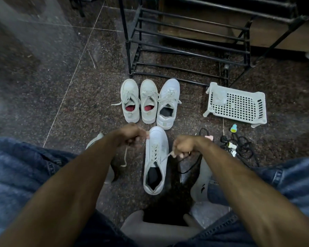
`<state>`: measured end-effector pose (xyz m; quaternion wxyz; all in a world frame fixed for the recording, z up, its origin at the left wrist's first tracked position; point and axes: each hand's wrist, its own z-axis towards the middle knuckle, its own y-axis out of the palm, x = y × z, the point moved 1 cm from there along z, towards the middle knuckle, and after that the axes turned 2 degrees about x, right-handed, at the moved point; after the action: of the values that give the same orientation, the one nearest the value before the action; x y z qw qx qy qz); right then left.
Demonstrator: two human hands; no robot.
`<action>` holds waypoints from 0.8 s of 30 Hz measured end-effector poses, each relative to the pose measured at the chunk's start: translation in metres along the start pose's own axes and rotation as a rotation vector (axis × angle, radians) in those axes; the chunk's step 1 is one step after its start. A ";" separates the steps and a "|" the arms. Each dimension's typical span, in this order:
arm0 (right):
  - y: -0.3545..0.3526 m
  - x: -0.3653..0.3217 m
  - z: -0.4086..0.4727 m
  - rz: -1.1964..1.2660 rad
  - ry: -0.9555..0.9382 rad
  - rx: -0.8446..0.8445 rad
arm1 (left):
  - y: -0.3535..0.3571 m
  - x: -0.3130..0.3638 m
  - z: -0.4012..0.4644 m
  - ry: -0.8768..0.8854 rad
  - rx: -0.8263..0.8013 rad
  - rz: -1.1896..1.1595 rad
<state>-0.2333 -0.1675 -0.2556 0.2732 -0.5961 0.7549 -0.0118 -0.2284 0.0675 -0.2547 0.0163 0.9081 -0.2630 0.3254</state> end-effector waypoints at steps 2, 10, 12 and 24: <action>-0.023 -0.017 -0.017 0.081 -0.100 0.010 | 0.013 0.016 -0.004 0.064 -0.042 -0.113; -0.053 -0.032 -0.039 0.628 -0.248 0.233 | 0.061 0.063 -0.034 0.031 -0.245 0.016; -0.042 -0.025 -0.034 0.697 -0.185 0.291 | 0.058 0.073 -0.038 0.082 -0.190 0.115; -0.004 -0.025 -0.025 0.392 -0.004 -0.152 | 0.054 0.109 -0.049 0.349 -0.282 0.403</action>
<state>-0.2366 -0.1540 -0.2229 0.2259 -0.4568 0.8546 0.0998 -0.2119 -0.0199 -0.1587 0.1221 0.7569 -0.4736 0.4334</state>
